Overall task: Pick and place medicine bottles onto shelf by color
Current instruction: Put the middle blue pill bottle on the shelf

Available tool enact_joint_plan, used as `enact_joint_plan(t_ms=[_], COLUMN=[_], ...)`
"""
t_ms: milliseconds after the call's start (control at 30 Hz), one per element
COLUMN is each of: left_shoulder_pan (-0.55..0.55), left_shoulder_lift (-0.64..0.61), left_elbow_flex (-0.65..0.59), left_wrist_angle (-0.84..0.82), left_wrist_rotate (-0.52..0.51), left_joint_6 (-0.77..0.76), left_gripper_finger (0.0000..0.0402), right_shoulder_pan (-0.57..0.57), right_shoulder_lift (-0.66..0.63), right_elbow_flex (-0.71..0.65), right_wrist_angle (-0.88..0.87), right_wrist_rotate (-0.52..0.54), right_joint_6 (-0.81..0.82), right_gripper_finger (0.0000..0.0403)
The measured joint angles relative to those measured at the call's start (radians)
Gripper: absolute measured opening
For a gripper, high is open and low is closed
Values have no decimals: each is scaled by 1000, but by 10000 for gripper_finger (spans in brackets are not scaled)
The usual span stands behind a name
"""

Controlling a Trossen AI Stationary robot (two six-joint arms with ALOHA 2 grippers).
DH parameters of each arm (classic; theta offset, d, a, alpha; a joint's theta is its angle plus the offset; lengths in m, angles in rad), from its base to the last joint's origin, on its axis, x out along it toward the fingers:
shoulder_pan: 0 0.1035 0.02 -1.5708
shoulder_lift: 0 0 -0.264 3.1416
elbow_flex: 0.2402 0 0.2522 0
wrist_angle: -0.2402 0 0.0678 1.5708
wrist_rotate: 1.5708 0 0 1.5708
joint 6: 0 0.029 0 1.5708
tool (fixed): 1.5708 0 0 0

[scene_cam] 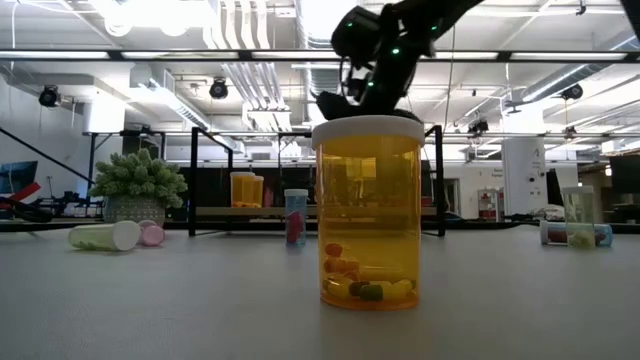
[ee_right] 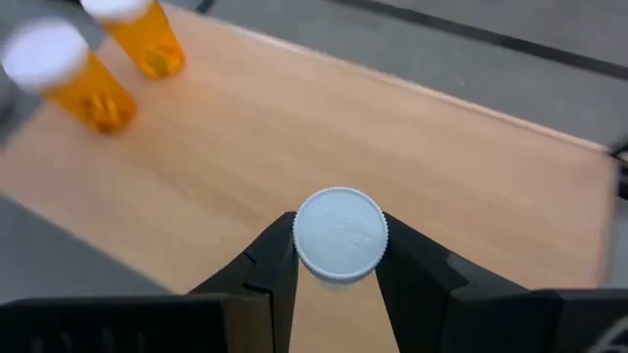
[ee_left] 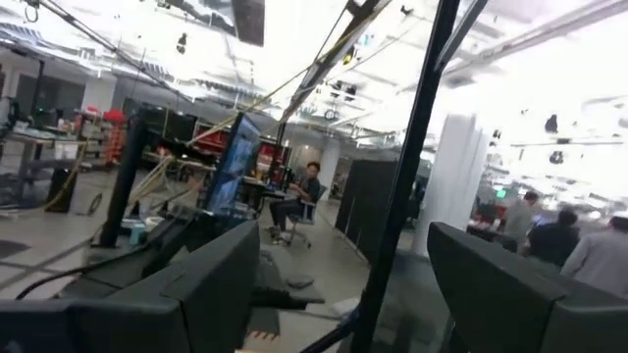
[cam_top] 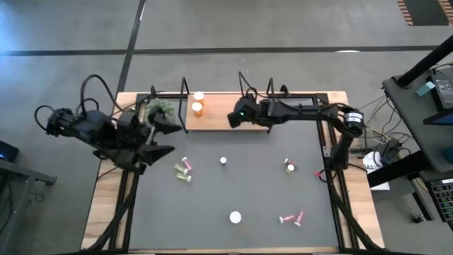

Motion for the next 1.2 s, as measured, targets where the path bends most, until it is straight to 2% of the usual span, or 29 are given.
enact_joint_plan(t_ms=[267, 533, 800, 967, 1200], left_shoulder_pan=[0, 0, 0, 0, 0], left_shoulder_lift=[-52, -107, -142, -137, -126], left_elbow_flex=[-2, -2, -2, -2, -1], left_wrist_angle=[-116, -186, -224, -224, -214], left_wrist_rotate=[0, 0, 0, 0, -42], left_joint_6=[20, 20, 20, 20, 20], left_gripper_finger=[279, 279, 279, 279, 279], right_shoulder_pan=[-34, -36, -43, -61, -80], right_shoulder_lift=[136, 288, 373, 437, 507], right_elbow_flex=[134, 254, 367, 442, 576], right_wrist_angle=[101, 100, 116, 137, 115], right_wrist_rotate=[1, -8, -10, -93, -107], right_joint_6=[-1, -52, -144, -180, -284], right_gripper_finger=[112, 112, 112, 112, 112])
